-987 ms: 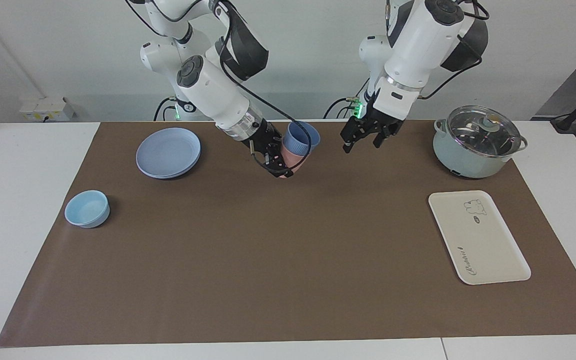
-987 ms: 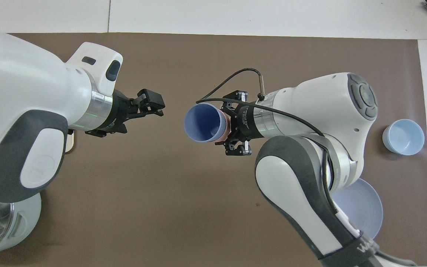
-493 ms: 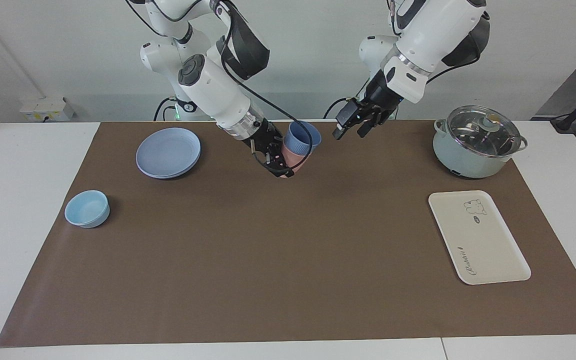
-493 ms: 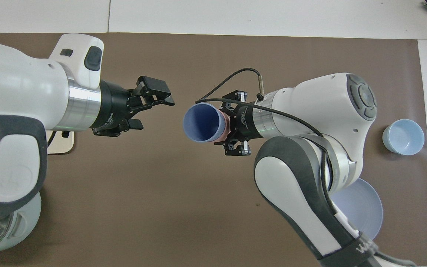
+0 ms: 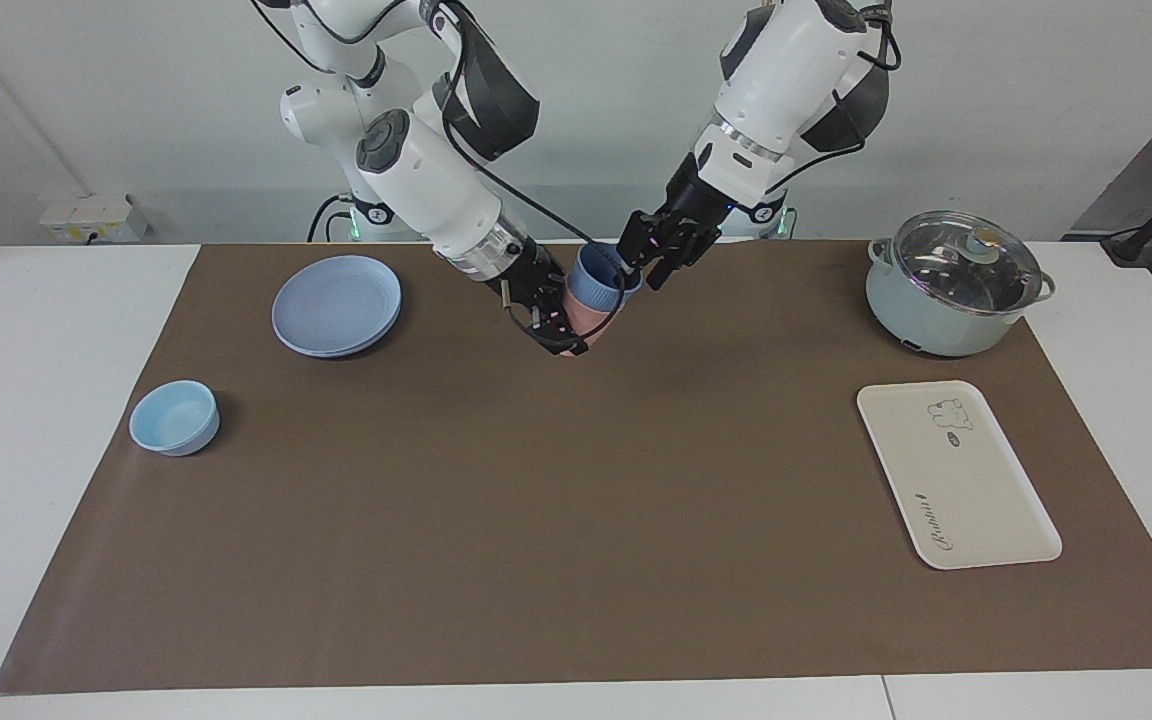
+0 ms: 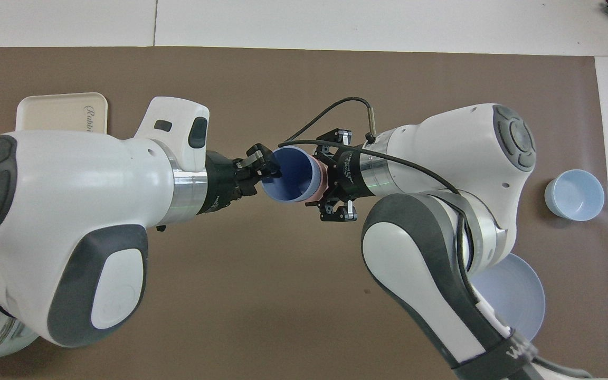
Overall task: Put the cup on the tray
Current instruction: 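Reach the left gripper to the cup while the right gripper holds it, then pull the cup with the left gripper while the right gripper releases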
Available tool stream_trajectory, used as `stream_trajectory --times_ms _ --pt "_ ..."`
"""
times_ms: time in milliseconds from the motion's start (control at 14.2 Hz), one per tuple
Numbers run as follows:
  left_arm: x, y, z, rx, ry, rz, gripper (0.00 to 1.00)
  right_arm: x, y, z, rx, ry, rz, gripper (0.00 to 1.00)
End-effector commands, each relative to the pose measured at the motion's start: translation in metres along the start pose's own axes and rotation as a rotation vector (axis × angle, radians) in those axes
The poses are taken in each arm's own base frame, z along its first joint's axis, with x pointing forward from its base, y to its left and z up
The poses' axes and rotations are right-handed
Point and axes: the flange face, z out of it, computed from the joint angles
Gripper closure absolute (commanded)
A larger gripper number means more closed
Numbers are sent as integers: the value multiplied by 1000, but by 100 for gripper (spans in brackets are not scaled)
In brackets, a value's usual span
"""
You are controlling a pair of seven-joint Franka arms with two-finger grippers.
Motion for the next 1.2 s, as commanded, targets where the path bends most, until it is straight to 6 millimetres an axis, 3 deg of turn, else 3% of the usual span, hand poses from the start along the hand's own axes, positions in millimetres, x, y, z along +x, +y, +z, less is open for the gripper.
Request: stream_trajectory --times_ms 0,211,423,705,916,1128 --pt "-5 -4 -4 -22 -2 -22 100 -1 -1 -1 24 17 16 100" --pt "-5 1 -8 -44 -24 -45 100 -2 -1 -2 25 16 15 100" --pt "-7 12 -34 -41 -65 -40 100 -2 -1 -2 25 16 17 100" --pt "20 0 -111 3 -90 -60 100 1 -2 -3 26 17 17 100" --pt "61 -38 -131 25 -50 -66 100 10 -6 -6 31 19 22 100" --pt "114 -118 -138 99 -6 12 100 60 -22 -24 44 17 58 100"
